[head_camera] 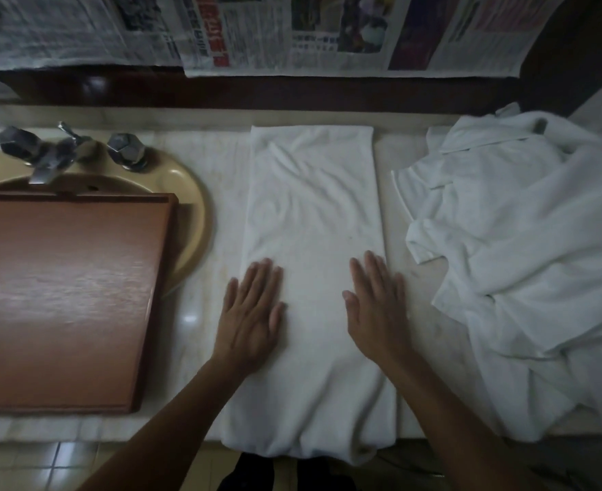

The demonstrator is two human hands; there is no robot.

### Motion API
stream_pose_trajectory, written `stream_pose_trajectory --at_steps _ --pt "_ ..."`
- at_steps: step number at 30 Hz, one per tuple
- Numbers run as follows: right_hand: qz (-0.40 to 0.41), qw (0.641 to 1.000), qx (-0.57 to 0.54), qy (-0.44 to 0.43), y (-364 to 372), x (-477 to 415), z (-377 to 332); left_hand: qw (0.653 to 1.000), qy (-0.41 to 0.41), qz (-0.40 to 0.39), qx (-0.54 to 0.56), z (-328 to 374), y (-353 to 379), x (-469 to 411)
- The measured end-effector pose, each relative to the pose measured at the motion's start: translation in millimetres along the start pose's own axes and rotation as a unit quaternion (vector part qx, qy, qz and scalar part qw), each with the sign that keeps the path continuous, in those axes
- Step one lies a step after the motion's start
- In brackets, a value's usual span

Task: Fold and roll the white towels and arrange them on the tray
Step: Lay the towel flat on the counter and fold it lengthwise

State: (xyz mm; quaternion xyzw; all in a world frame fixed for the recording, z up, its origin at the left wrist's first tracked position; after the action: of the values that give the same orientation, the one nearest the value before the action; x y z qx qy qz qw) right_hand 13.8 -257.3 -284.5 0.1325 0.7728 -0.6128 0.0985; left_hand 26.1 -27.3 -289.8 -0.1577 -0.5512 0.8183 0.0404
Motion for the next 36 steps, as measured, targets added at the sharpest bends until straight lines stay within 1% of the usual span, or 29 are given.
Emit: stream_pose_trajectory --at_steps 2,4,6,8,10,11,13,15,16,17,19,21,23,25,27,33,36 --pt "0.010 0.999 0.014 0.037 -5 1 20 0.999 -0.031 0.027 -0.004 -18 -11 8" --pt "0.025 0.998 0.017 0.049 -7 -15 22 0.999 -0.034 0.041 -0.007 -16 -13 -4" --pt "0.029 0.999 0.007 0.031 2 -44 6 0.999 -0.006 0.041 0.015 9 -5 -40" --pt "0.017 1.000 0.004 -0.009 18 -71 -15 0.999 0.036 0.021 0.028 33 14 -79" --pt "0.000 0.999 0.018 -0.032 35 -94 -15 0.998 0.053 0.003 0.012 30 32 -108" --pt "-0.003 0.999 0.032 -0.028 41 -105 -5 0.999 0.052 0.002 -0.003 18 36 -119" --pt "0.000 0.998 0.059 0.010 42 -123 28 0.999 0.021 0.012 -0.032 -20 32 -135" --pt "0.025 0.997 0.061 0.051 27 -129 54 0.997 -0.044 0.022 -0.051 -58 17 -144" --pt "0.039 0.997 0.048 0.051 18 -126 54 0.996 -0.070 0.025 -0.056 -68 9 -145" --pt "0.054 0.997 0.028 0.038 9 -117 45 0.995 -0.076 0.033 -0.056 -68 1 -141" --pt "0.053 0.998 -0.021 -0.006 -1 -87 12 0.997 -0.042 0.049 -0.046 -41 -11 -119" --pt "0.017 0.998 -0.046 -0.041 1 -51 -19 0.999 0.002 0.034 -0.018 3 -10 -76" --pt "0.000 0.998 -0.040 -0.050 7 -28 -31 1.000 0.023 -0.004 0.003 33 0 -28" --pt "-0.001 0.998 -0.022 -0.056 13 -30 -29 1.000 0.023 -0.016 0.000 38 9 -6" --pt "0.011 0.998 -0.009 -0.065 20 -49 -27 0.999 0.030 -0.009 -0.018 30 15 -18" --pt "0.028 0.997 -0.018 -0.071 50 -136 -17 0.998 0.056 0.008 -0.036 7 33 -110" --pt "0.012 0.998 -0.015 -0.065 57 -168 -14 0.998 0.049 0.012 -0.046 2 37 -141"
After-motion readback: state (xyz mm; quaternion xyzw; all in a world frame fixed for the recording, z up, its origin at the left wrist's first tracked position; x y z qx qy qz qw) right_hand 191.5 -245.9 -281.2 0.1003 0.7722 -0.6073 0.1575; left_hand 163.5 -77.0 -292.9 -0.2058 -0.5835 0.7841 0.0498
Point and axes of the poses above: each hand's wrist, its own x-axis away from the middle knuckle, its own y-axis out of the palm, z = x × y, the point moved 8 cm from there along -x, towards the middle knuckle, and after that the axes turned 14 degrees about z, right-handed, at the moved point
